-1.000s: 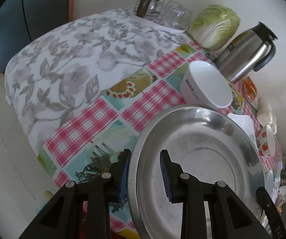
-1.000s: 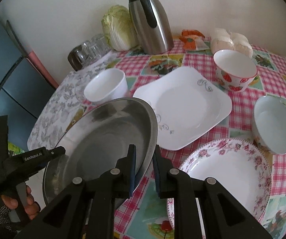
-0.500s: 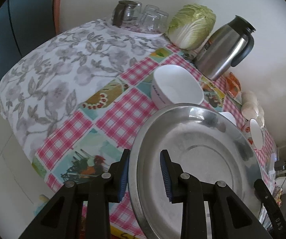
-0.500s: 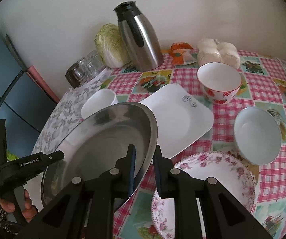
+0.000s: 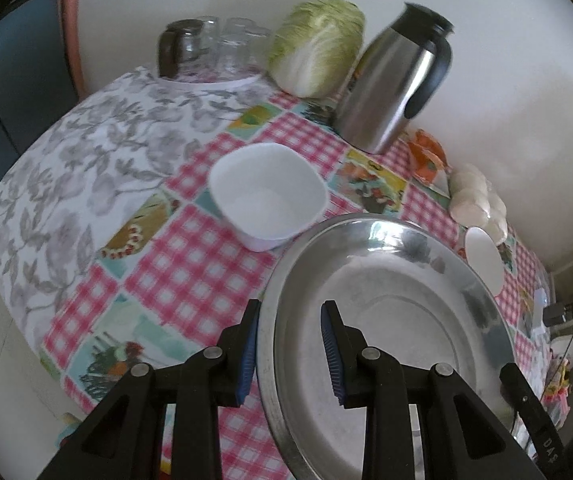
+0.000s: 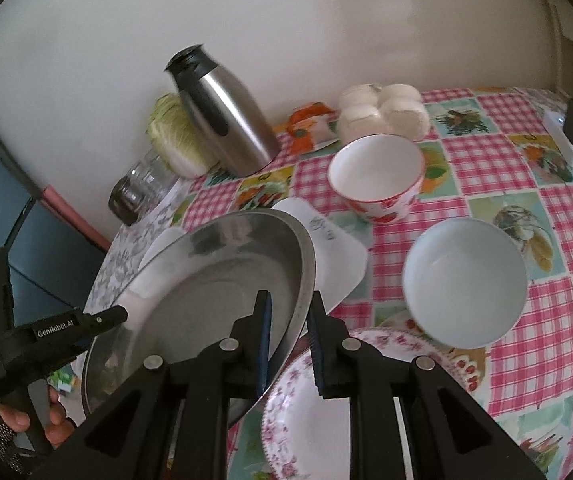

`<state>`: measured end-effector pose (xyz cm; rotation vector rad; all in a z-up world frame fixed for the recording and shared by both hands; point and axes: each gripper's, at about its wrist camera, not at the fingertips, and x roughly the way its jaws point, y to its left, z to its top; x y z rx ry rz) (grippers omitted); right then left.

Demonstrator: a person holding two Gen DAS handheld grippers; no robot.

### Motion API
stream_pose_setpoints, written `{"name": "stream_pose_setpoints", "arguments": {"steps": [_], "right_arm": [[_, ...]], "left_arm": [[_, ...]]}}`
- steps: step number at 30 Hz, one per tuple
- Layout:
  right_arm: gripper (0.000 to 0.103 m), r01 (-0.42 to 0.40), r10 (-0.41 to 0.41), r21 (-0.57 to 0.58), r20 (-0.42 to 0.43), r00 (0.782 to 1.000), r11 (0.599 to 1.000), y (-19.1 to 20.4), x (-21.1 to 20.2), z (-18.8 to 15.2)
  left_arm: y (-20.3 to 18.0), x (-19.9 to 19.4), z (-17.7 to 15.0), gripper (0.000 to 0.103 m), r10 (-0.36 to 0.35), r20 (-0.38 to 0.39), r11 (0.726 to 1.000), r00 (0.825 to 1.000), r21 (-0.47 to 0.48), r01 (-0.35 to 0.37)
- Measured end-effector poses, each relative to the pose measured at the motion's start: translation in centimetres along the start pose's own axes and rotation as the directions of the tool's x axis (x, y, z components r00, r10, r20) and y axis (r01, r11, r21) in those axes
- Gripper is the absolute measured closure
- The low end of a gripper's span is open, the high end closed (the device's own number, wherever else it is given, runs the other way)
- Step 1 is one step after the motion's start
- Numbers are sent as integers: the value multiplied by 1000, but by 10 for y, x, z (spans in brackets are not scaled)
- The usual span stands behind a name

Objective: Organize plates and bowls

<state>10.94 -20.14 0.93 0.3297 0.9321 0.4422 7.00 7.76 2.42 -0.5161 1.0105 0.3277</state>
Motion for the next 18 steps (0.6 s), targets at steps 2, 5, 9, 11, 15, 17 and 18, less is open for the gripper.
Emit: {"name": "stream_pose_setpoints", "arguments": {"steps": [2,5,9,11,15,17,18], "right_arm": [[84,5,-5,19,4,1000,1000,-7,1,2],[83,17,-17,35,1,1000,999,-14,5,5],[83,45,-44,53,-15,999,998,-23,15,6],[83,52,-51,55,-26,998,997,-26,20,7],[82,63,-60,64,-49,997,996,-30,34,9],[82,67,-63,70,-57,996,995,-31,40,10],[82,70,-66,70,-59,996,995,-31,43,11]], "left_arm": [[-8,7,2,71,-7,-14,1000,1000,10,7],[-17,17,4,71,-8,-31,1000,999,12,9],[-27,30,7,71,4,-46,1000,999,26,-3],[-29,38,8,71,12,-53,1000,999,27,-11],[-28,54,13,71,17,-77,1000,997,15,-16],[-28,60,16,71,20,-83,1000,996,11,-19],[-29,63,19,71,22,-82,1000,996,9,-21]]}}
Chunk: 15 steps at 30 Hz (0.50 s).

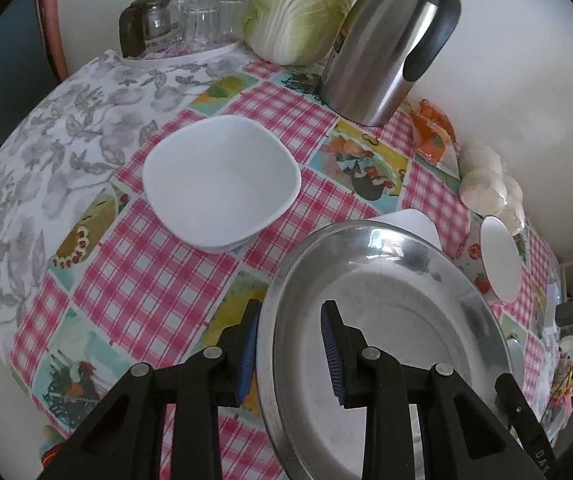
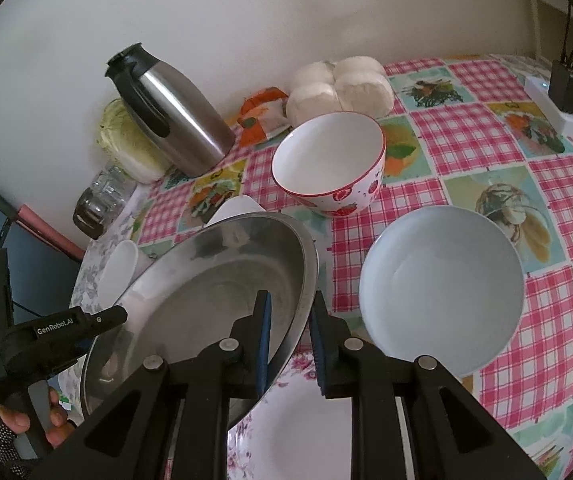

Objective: Organize plates and bowls

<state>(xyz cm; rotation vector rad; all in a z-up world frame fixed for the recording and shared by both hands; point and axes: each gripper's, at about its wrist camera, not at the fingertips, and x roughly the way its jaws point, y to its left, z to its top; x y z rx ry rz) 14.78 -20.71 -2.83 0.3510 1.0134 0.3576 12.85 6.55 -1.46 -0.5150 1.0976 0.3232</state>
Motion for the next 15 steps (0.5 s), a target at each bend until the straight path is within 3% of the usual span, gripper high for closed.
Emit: {"name": "stream_pose_setpoints", "arguments": {"steps": [15], "right_arm": [[82,37,-37,-7,-5,999,999,0,29,10]], "left_arm": [[-3,16,29,71,-80,42,996,996,-41,82]]}}
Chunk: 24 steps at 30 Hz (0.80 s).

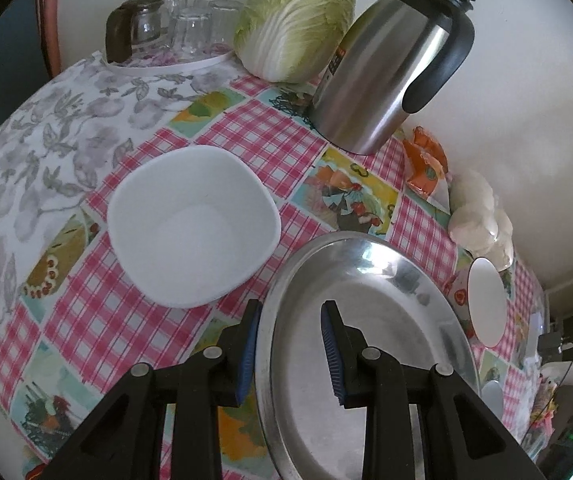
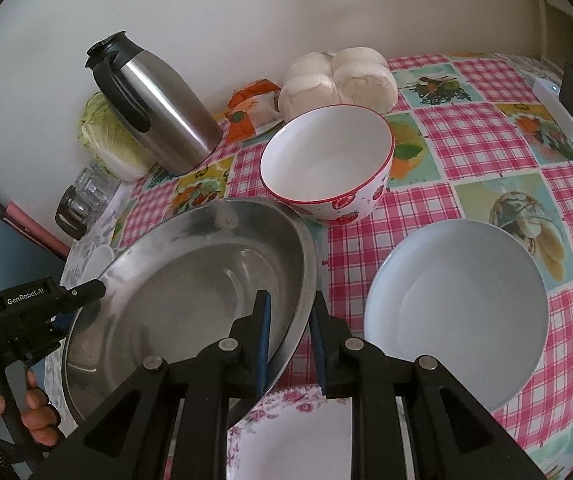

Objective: Organize plates and bowls

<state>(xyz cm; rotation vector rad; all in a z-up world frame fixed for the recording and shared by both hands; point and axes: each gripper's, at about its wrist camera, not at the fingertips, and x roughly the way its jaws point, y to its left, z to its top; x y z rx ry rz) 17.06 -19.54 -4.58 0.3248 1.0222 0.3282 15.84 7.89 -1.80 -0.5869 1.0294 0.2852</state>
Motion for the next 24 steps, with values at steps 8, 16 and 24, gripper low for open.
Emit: {"name": "stream_pose_setpoints", "arguments": {"steps": [8,16,24], "right_arm": [[82,33,-33,-32,-24,999,999,4,9,-4],[82,50,-52,-44,-57,997,998,4,17,-8],[82,57,-60,-57,-52,997,997,6,18,-9]], "left_arm": [[3,6,0,67,-12,2,1000,1000,11,12],[9,20,-6,64,-9,-53,1000,999,-6,9],[11,23,-9,64,3,-63,1000,998,0,-3]]}}
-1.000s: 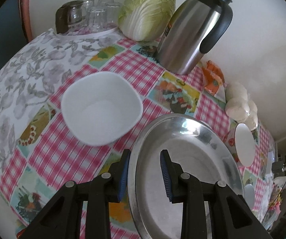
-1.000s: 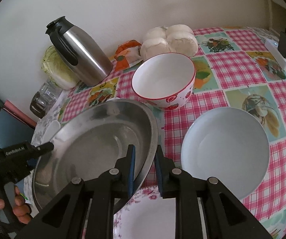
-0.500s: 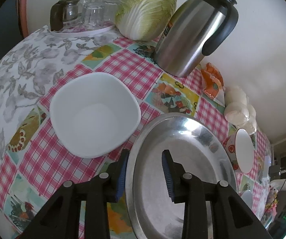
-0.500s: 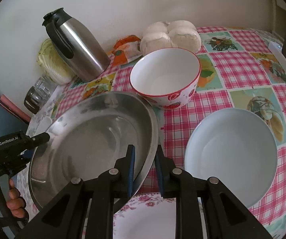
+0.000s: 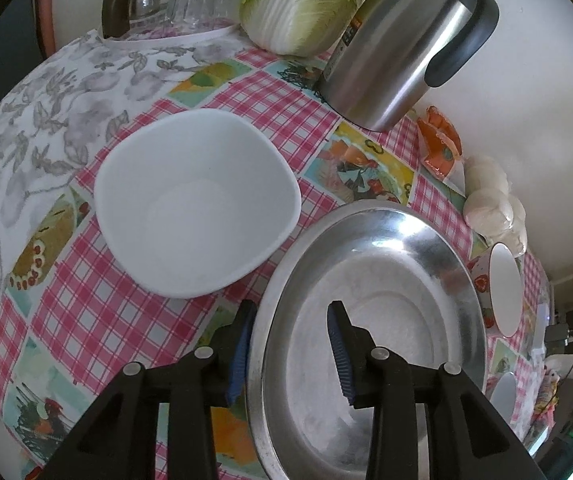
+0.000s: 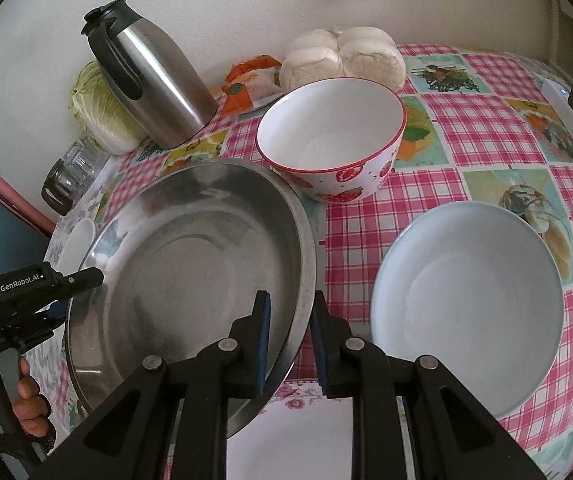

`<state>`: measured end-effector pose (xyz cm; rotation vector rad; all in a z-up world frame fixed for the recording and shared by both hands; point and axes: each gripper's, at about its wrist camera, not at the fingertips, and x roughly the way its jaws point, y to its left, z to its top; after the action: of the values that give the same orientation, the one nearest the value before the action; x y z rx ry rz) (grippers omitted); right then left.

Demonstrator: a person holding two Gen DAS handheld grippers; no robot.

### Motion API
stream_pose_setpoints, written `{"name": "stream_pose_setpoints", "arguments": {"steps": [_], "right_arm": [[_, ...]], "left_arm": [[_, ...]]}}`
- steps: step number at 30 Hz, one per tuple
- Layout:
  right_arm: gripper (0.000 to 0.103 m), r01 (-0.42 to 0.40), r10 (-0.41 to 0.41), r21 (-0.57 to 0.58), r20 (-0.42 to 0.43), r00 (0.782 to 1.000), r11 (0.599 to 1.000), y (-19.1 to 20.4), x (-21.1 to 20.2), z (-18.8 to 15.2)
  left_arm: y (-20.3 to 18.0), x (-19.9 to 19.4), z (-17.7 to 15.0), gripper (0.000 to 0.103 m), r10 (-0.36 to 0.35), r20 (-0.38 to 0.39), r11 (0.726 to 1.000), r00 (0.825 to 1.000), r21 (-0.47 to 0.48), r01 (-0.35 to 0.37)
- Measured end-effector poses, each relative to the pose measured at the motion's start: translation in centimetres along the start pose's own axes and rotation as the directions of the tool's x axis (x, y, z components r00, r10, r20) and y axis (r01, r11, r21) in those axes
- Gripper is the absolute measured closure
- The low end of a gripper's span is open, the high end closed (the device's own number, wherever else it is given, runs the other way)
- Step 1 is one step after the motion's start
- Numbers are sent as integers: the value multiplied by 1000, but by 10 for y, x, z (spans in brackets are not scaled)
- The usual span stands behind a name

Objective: Organize plates and bowls

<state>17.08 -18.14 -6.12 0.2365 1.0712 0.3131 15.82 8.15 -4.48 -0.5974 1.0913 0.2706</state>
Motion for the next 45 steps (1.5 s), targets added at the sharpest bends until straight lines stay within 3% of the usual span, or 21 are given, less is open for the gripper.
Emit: {"name": "stream_pose_setpoints", "arguments": {"steps": [31,45], "right_arm": [[82,15,-15,-12,25,1000,1000,7,5,4],[81,52,-50,-33,54,997,998,8,-19,3]], "left_arm": [[8,9,3,59,-30,-31,1000,999,-7,30],[0,-15,0,51,53,-17,997,998,59,-51]]}}
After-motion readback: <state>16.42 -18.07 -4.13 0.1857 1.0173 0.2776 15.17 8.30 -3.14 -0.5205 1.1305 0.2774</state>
